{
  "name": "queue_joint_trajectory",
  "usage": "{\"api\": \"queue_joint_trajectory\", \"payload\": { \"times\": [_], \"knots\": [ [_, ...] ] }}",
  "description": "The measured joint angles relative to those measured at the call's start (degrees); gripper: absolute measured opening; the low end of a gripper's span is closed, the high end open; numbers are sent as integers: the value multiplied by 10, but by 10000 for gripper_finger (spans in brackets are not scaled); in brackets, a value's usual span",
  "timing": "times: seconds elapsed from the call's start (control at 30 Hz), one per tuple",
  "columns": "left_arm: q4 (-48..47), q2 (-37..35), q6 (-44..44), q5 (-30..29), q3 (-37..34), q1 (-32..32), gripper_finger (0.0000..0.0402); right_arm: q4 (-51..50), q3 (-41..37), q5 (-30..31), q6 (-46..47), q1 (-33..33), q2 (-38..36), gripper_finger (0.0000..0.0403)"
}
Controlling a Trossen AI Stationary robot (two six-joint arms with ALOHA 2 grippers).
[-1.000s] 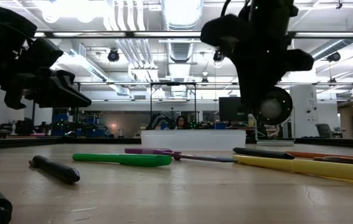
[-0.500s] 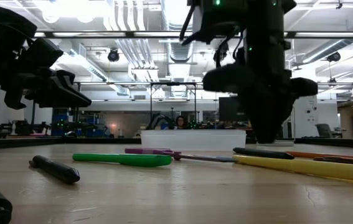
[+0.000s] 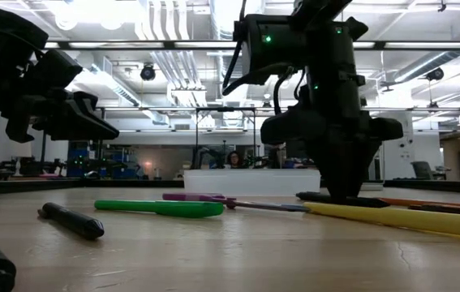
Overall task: Pick & place school supplies into a supply box
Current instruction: Put the top right black pen into the transparent bin
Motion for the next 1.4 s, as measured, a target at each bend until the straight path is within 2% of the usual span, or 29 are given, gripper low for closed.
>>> {"api": "queue_joint_trajectory", "payload": {
  "times": [0.2, 0.37, 0.57, 0.63, 0.93, 1.4],
  "knots": [
    [0, 0, 0, 0, 0, 0, 52, 5, -5, 37, -29, 5, -26, 68],
    [0, 0, 0, 0, 0, 0, 52, 5, -6, 37, -33, 5, -26, 65],
    [0, 0, 0, 0, 0, 0, 52, 7, -9, 36, -44, 5, -27, 30],
    [0, 0, 0, 0, 0, 0, 52, 4, -3, 35, -71, 5, -27, 19],
    [0, 0, 0, 0, 0, 0, 52, 4, 28, 40, -182, 20, -24, 17],
    [0, 0, 0, 0, 0, 0, 52, 3, 89, 151, -377, 42, -25, 15]
  ]
}}
